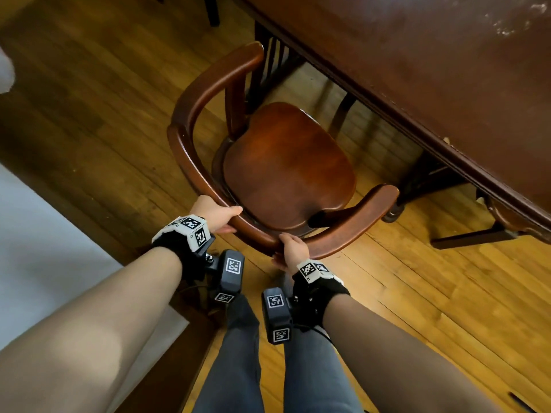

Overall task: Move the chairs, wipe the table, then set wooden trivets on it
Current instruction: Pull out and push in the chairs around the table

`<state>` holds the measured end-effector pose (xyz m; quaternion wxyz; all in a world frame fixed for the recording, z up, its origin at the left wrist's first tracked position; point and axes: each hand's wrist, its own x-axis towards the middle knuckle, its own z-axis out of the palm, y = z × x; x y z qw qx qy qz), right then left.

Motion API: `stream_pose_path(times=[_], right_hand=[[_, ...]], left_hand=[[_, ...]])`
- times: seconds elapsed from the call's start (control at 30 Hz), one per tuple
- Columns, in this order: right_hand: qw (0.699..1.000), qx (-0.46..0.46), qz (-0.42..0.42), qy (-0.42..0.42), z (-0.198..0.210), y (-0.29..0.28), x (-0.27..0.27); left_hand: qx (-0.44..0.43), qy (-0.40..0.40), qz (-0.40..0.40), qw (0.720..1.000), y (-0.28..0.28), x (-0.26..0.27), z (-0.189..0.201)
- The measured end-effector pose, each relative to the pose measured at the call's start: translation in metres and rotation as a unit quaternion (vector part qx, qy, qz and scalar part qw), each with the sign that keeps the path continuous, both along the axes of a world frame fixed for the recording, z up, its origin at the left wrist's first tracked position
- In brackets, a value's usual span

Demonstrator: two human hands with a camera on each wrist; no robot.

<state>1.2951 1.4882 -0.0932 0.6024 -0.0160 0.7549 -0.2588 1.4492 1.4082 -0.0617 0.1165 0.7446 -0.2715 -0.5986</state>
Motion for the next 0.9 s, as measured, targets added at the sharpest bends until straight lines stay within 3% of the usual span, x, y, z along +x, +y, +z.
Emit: stream_pose_path(times=[0.4,0.67,0.77,0.9], right_hand=[[0.994,-0.032,-0.054,0.089,-0.002,-0.078,-0.105],[0.987,-0.029,-0.038,0.151,-0.009,-0.148,-0.197],[0.987,-0.012,-0.006,0.159,-0.016,-0.142,-0.202],[0.988,0.001,0.037,0.150,-0.003,-0.140,-0.202]], left_hand=[[-0.045,0.017,-0.015,0.999,-0.071,-0.112,-0.026],[-0.043,0.038,-0.110,0.992,-0.132,-0.195,-0.028],[-0.046,-0.005,-0.142,0.989,-0.124,-0.196,-0.030],[-0.004,-0.067,-0.274,0.959,-0.128,-0.186,-0.021]])
